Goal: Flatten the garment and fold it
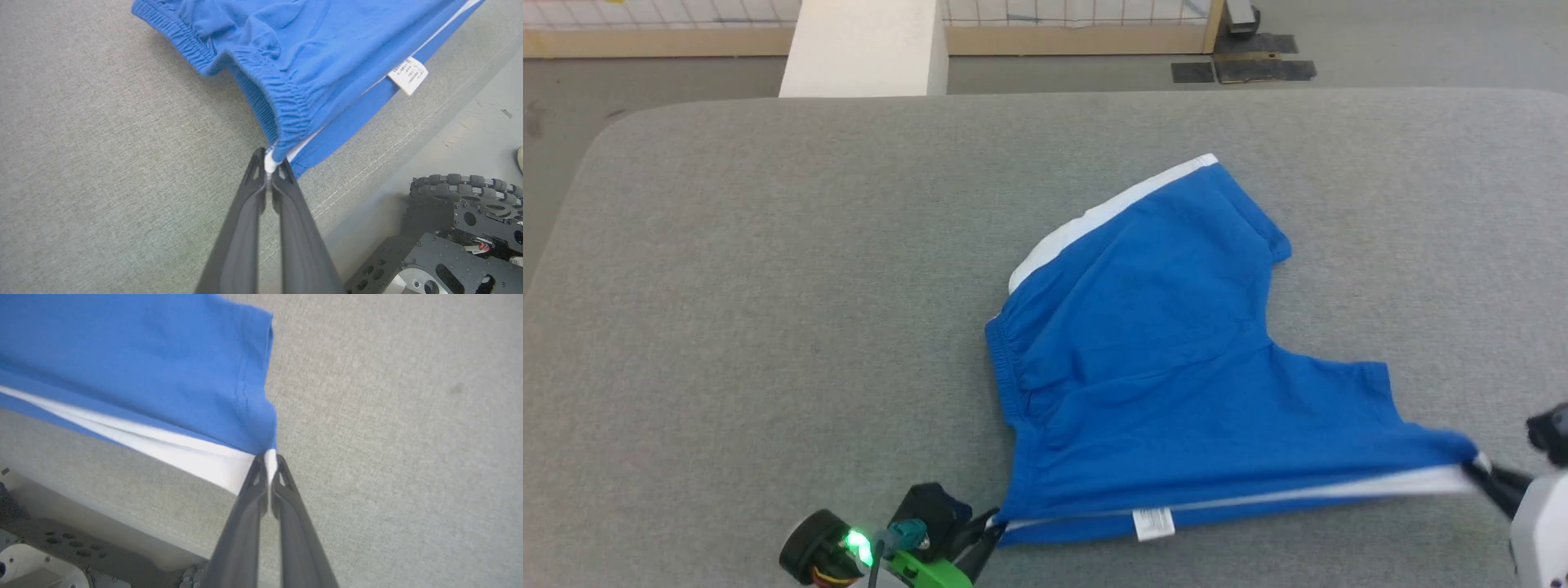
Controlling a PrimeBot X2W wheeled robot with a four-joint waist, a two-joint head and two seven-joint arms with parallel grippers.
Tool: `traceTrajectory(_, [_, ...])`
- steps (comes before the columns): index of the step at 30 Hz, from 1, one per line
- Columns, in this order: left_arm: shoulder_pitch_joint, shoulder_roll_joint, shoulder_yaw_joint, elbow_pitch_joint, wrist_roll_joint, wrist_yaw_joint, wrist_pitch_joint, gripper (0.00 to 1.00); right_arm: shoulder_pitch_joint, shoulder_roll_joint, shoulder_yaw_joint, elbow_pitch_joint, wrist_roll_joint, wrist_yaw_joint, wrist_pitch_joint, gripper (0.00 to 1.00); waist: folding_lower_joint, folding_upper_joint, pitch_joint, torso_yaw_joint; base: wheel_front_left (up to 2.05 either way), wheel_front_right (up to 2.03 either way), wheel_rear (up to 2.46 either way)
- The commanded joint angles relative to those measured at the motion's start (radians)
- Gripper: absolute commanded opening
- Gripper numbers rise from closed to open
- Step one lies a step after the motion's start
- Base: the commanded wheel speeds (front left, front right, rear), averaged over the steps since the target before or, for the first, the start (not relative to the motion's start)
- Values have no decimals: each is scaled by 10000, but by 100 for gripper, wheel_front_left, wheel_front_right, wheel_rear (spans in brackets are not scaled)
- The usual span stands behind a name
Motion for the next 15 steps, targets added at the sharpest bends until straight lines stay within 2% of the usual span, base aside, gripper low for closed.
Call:
traceTrajectory(1, [-55, 318, 161, 131, 59, 287, 56, 0, 24, -195, -509, -105, -175, -188, 114, 0, 1, -1, 86, 136, 0, 0, 0])
traceTrajectory(2, [-454, 319, 242, -46, 227, 233, 149, 0, -175, -101, -961, -769, -275, -188, 302, 0, 1, -1, 259, 322, 0, 0, 0])
traceTrajectory(7, [-1373, 218, 400, -508, 485, 67, 557, 0, -1062, -170, -1257, -1639, -349, -188, 1017, 0, 1, -1, 773, 778, 0, 0, 0])
traceTrajectory(15, [-2907, -304, 733, -977, 562, -372, 1318, 0, -3641, -611, -640, -1805, -361, -188, 2151, 0, 1, -1, 2078, 1652, 0, 0, 0])
